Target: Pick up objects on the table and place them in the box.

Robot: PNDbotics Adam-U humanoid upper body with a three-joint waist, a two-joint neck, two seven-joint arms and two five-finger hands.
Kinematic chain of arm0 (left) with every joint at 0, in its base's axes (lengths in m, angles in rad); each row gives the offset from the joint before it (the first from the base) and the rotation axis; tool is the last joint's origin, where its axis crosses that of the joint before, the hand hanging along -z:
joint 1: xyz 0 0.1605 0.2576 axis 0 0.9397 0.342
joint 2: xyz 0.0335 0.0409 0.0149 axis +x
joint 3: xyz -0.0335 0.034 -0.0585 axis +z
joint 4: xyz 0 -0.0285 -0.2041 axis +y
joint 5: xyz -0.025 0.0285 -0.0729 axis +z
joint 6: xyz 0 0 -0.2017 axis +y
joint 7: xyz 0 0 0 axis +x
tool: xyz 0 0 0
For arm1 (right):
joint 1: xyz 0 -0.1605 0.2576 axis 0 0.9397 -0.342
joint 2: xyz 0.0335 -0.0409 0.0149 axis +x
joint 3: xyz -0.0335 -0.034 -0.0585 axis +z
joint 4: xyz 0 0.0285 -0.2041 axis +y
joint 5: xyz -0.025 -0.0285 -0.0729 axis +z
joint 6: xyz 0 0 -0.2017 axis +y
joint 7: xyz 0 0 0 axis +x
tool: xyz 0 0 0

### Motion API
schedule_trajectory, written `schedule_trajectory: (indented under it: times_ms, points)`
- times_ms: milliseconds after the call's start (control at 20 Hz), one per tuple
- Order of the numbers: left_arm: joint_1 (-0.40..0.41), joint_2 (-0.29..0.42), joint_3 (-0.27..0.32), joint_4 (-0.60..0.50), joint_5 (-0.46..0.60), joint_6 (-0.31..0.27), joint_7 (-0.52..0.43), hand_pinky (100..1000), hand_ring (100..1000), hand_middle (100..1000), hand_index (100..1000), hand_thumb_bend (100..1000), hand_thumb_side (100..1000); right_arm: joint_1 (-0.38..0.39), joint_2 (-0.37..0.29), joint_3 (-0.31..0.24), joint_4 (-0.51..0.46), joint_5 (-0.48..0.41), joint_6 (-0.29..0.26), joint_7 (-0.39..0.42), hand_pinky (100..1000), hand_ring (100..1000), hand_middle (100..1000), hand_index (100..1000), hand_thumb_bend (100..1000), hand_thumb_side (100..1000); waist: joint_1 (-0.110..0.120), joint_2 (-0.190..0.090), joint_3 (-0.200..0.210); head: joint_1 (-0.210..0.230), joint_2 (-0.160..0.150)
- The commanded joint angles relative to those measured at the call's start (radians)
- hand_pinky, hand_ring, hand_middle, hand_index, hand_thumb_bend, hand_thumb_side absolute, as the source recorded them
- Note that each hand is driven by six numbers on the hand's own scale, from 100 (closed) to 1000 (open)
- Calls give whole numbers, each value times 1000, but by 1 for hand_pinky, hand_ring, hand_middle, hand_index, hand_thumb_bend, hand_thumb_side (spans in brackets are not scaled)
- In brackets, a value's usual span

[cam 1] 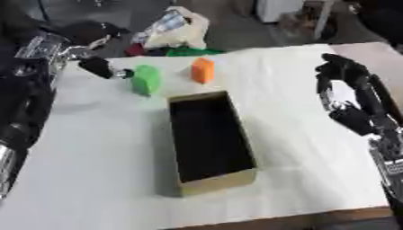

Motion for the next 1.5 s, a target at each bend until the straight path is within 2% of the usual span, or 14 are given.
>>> schedule_trajectory:
  times_ms: [50,700,1000,1100,1500]
  points:
    - [-23,25,2,-21,-5,1,3,770,753,783,1000,513,753,-19,-19,-7,-10,-9,-3,0,760,704,693,898,100,646,-3,-6,-1,-3,-14]
    - [-19,26,5,-22,-34,-3,4,773,757,782,1000,493,710,-24,-29,-12,-6,-26,-5,-1,761,704,691,899,100,654,-2,38,-13,-11,-32]
    - [-16,29,8,-29,-42,-7,21,782,765,790,1000,486,613,-28,-34,-16,-6,-35,-6,-4,761,704,690,899,100,658,-1,61,-27,-19,-46]
    - [-15,30,8,-28,-41,-19,27,790,772,797,1000,481,561,-29,-35,-17,-6,-38,-6,-4,761,704,690,899,100,659,0,68,-31,-21,-49]
    - [-19,37,10,-38,-40,-61,30,806,793,807,1000,433,463,-34,-44,-23,-6,-48,-6,-8,762,705,689,900,100,664,3,99,-40,-31,-66]
